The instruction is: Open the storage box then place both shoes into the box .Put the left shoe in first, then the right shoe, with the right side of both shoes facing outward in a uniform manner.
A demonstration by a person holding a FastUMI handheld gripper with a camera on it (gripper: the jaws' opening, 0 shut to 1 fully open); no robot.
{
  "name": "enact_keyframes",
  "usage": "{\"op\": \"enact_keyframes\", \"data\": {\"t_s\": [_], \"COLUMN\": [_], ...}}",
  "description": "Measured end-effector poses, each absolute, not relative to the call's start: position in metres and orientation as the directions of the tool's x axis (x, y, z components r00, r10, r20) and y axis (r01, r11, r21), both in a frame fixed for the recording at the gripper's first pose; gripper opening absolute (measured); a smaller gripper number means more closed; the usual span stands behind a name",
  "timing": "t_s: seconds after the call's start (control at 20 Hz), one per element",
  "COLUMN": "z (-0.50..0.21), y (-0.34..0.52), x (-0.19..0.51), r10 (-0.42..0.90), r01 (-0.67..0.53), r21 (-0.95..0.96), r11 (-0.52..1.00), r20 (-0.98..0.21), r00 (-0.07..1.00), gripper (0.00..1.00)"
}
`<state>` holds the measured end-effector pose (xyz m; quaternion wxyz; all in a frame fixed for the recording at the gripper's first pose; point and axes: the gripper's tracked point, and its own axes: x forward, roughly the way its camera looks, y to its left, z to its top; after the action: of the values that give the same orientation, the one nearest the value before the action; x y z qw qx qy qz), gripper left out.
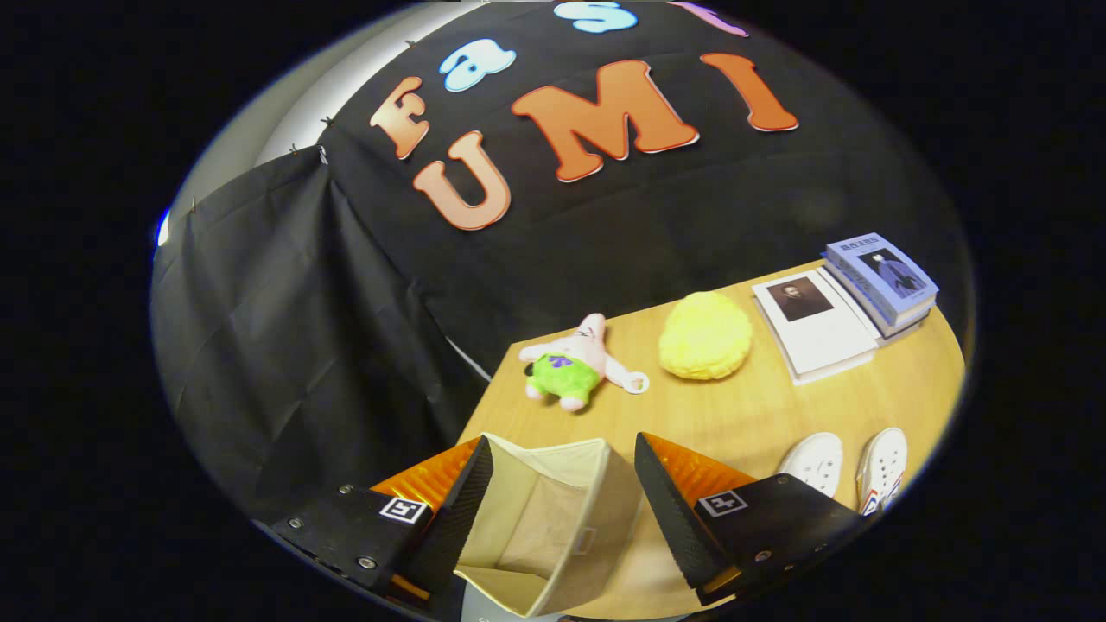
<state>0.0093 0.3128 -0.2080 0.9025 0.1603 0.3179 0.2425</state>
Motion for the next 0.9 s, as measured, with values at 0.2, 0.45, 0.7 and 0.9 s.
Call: {"op": "enact_keyframes", "data": {"t_s": [0.2, 0.45, 0.7, 0.9], "z": [-0.252, -0.306, -0.352, -0.393], "y": [0.250, 0.169, 0.129, 0.118], "x": [0.007, -0.002, -0.011, -0.008], "r10": [0.416, 0.232, 0.145, 0.125], "r01": [-0.216, -0.058, 0.039, 0.082], "r21": [0.383, 0.276, 0.233, 0.229], "r11": [0.898, 0.960, 0.972, 0.970], "r20": [-0.579, -0.656, -0.719, -0.757], "r00": [0.701, 0.719, 0.680, 0.642], "gripper": [0.98, 0.98, 0.92, 0.76]}}
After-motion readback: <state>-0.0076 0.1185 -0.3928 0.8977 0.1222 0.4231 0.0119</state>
